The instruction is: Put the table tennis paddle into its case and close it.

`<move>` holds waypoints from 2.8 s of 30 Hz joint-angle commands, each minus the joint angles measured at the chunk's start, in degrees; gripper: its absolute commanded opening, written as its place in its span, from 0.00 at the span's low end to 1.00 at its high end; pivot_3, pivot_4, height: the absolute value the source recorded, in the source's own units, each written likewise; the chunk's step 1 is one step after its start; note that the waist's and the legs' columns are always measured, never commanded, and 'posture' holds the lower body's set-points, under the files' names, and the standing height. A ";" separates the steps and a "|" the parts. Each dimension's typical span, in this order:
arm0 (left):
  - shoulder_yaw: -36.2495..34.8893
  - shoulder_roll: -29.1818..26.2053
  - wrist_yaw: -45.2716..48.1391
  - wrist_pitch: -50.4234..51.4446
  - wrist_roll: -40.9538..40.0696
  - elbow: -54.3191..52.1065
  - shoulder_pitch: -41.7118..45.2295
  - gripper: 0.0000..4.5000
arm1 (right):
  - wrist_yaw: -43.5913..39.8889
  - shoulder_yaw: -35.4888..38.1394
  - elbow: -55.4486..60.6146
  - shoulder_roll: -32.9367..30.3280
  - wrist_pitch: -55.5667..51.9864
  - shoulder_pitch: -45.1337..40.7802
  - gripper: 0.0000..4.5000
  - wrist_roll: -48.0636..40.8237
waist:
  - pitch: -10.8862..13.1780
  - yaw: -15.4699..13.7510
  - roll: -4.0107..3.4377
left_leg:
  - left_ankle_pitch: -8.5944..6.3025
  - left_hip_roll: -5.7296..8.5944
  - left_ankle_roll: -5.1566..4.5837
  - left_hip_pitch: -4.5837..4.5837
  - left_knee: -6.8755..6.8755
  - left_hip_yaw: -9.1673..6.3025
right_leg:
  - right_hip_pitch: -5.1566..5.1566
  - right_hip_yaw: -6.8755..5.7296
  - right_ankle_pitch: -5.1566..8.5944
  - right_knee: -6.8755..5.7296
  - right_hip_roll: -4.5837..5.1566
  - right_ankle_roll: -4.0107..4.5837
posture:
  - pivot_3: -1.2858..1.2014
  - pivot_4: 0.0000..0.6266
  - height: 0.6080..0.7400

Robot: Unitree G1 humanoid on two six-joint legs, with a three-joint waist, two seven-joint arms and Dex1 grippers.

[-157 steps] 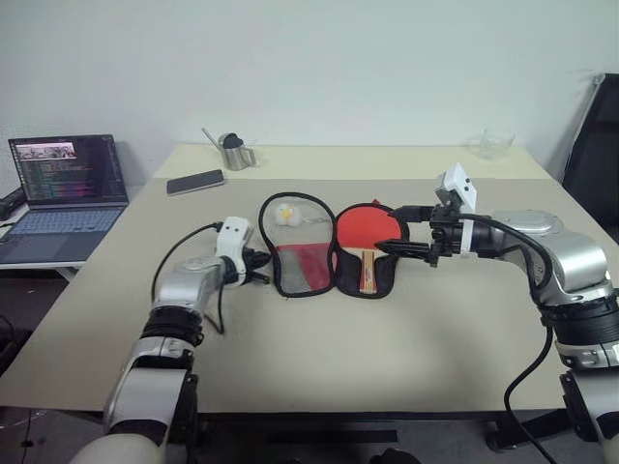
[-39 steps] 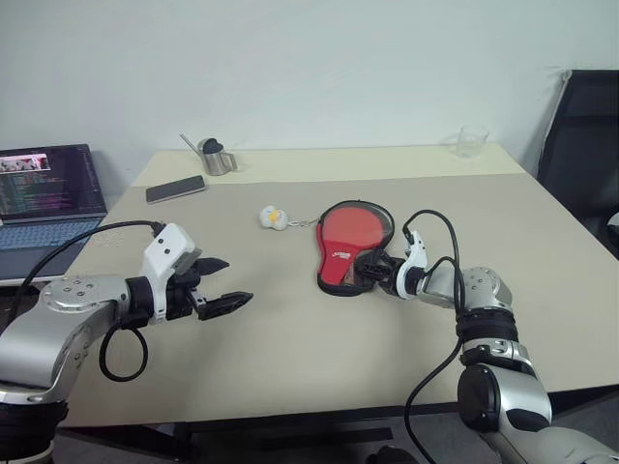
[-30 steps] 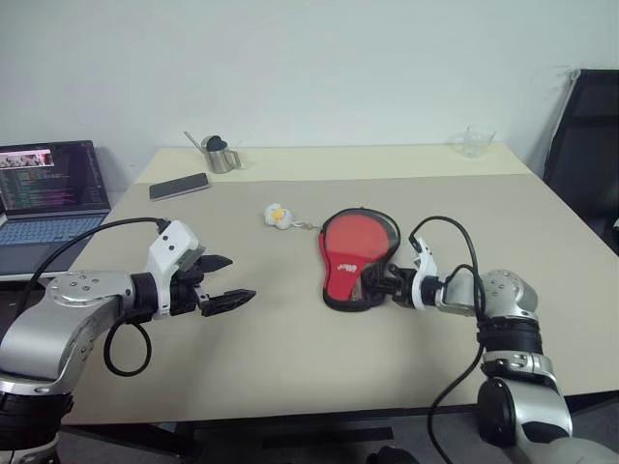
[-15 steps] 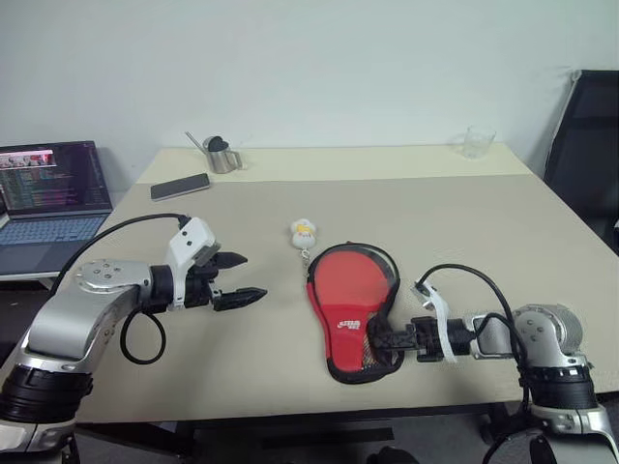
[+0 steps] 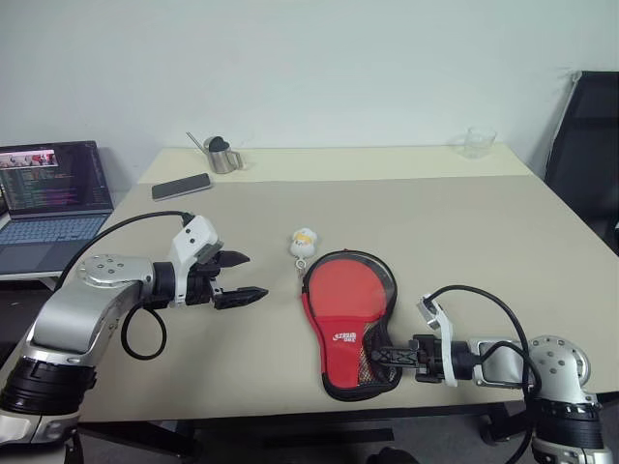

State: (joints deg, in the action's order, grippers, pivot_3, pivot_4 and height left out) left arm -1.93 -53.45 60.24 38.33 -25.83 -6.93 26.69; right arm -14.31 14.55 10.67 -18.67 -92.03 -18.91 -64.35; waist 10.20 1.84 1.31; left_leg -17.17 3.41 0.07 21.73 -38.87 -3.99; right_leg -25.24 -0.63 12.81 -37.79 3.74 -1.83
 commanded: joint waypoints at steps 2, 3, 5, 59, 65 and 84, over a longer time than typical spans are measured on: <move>-0.21 -0.21 0.63 -1.11 0.69 0.26 1.97 1.00 | 2.03 1.38 1.49 -0.17 -0.47 0.66 0.01 -4.59 | 0.00 -0.01 0.00 | 0.00 0.00 0.00 0.00 0.00 0.00 | 0.00 0.00 0.00 -0.01 -0.01 0.00 | 0.52 0.24 1.00; -0.12 -0.10 0.69 -1.19 0.79 0.41 2.14 1.00 | 2.40 1.46 1.47 -0.41 -0.47 0.72 0.01 -5.07 | 0.00 -0.01 0.00 | 0.00 0.00 0.00 0.00 0.00 0.00 | 0.00 0.00 0.00 0.00 -0.02 0.00 | 0.52 0.24 1.00; 0.08 0.09 0.78 -1.34 0.98 0.60 2.36 1.00 | 2.91 1.45 1.59 -0.92 -0.47 0.95 0.01 -6.00 | 0.00 -0.01 0.00 | 0.00 0.00 -0.01 0.00 0.00 0.01 | 0.00 0.01 0.00 0.00 -0.02 0.00 | 0.52 0.24 1.00; 3.56 19.02 -15.49 -3.16 9.94 22.66 20.77 1.00 | -17.35 -28.57 -12.60 -1.97 71.00 -12.96 0.99 46.93 | 0.00 -0.51 0.23 | 0.14 0.04 0.26 0.14 -0.17 0.03 | -0.10 0.03 -0.04 -0.04 -0.11 -0.03 | 0.52 0.24 1.00; 4.78 27.41 -24.90 -3.50 15.30 38.63 27.98 1.00 | -19.22 -30.43 -19.73 3.44 73.71 -10.78 0.99 50.63 | -0.02 -0.38 0.26 | 0.14 0.10 0.27 0.14 -0.16 0.00 | -0.10 0.01 -0.06 0.03 -0.05 -0.07 | 0.52 0.24 1.00; 6.40 40.73 -36.03 -18.86 25.95 74.89 40.33 1.00 | -22.17 -29.14 -16.90 5.70 68.64 -8.89 0.99 51.80 | -0.08 -0.17 0.32 | 0.16 0.10 0.31 -0.06 -0.16 0.05 | -0.04 -0.02 -0.07 -0.20 -0.07 -0.08 | 0.52 0.24 1.00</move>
State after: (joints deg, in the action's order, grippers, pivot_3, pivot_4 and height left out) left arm 4.14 -13.40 25.09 20.80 -1.23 66.58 66.04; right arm -36.22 -14.86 -8.21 -13.30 -22.84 -28.16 -12.49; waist 10.12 1.67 1.63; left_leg -17.01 3.51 0.38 21.66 -39.03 -3.94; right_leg -25.27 -0.65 12.75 -38.00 3.67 -1.91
